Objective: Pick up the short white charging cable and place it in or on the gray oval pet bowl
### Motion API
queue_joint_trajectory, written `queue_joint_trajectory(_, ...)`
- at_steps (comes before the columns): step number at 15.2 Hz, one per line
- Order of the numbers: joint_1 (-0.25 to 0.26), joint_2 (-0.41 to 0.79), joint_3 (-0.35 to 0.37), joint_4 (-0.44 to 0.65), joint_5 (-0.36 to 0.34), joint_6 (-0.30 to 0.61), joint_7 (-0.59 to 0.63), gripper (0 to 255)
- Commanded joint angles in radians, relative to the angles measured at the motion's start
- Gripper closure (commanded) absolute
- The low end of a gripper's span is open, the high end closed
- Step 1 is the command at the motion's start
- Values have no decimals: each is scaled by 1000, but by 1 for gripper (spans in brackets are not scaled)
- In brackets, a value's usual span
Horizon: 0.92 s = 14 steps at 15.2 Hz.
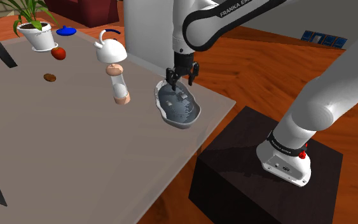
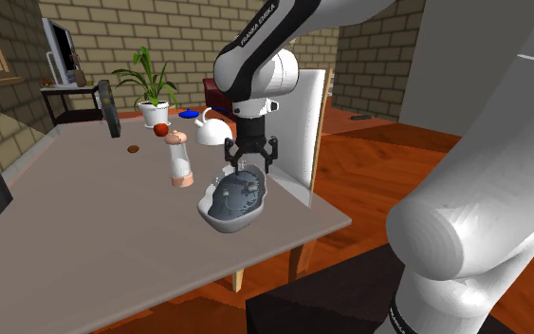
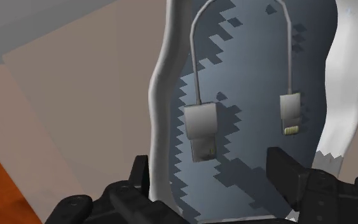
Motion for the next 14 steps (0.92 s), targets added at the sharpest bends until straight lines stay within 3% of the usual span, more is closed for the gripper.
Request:
queue_joint_trajectory(1,0,0,0,0,0,0,0,0)
queue_joint_trajectory(3,0,0,0,0,0,0,0,0)
queue_joint_trajectory(7,1,-55,-11,81,11,-134,-11,0)
queue_joint_trajectory(14,1,-55,-12,81,11,-134,-11,0)
